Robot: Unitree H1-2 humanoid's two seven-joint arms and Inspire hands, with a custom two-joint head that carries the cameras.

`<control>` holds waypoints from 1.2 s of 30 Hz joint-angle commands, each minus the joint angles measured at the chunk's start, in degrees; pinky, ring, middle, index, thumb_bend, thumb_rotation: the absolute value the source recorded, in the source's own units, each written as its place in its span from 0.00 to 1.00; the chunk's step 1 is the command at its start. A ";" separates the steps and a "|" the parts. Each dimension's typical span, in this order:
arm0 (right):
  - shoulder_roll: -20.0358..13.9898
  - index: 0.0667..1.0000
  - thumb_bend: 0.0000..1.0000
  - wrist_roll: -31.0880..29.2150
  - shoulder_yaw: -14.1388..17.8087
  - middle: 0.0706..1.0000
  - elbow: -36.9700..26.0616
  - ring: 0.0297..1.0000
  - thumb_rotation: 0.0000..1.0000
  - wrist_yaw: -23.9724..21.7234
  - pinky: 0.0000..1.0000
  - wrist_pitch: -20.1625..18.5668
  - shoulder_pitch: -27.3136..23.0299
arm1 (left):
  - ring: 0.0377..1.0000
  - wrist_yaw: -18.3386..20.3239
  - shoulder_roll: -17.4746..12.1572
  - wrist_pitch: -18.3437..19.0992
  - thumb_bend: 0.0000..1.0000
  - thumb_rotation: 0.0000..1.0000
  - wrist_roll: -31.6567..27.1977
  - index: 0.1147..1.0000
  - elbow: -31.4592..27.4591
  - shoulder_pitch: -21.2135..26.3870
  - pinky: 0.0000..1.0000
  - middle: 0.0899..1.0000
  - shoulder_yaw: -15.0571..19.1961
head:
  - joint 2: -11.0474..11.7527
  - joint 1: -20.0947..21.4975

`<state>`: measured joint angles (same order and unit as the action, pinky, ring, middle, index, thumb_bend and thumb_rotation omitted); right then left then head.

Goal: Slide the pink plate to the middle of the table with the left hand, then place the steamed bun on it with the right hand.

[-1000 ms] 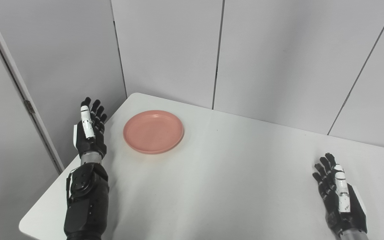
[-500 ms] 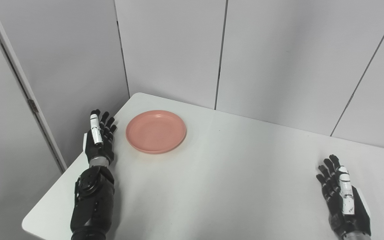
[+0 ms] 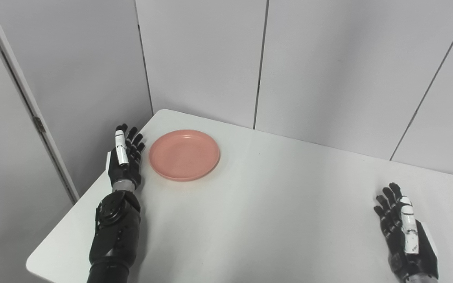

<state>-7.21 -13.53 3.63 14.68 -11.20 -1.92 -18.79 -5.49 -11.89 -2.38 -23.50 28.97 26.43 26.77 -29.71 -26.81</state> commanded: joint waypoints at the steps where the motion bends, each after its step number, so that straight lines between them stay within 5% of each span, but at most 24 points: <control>1: -0.15 1.00 0.11 0.23 -0.06 1.00 1.07 1.00 1.00 0.28 1.00 -3.14 1.89 | 0.91 0.56 0.23 0.83 0.42 1.00 -0.49 0.94 2.01 0.65 0.93 0.92 -0.71 | -0.07 0.19; 36: 1.05 1.00 0.16 1.62 -1.03 1.00 0.81 1.00 1.00 1.67 1.00 -3.61 2.22 | 0.89 10.53 5.68 10.11 0.42 1.00 1.25 0.90 0.55 -0.36 0.89 0.90 -15.07 | -1.19 5.69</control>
<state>-6.70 -12.51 3.15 14.41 -10.07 -1.92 -18.52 4.75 -7.18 3.49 -23.19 28.12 28.02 12.76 -30.85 -21.10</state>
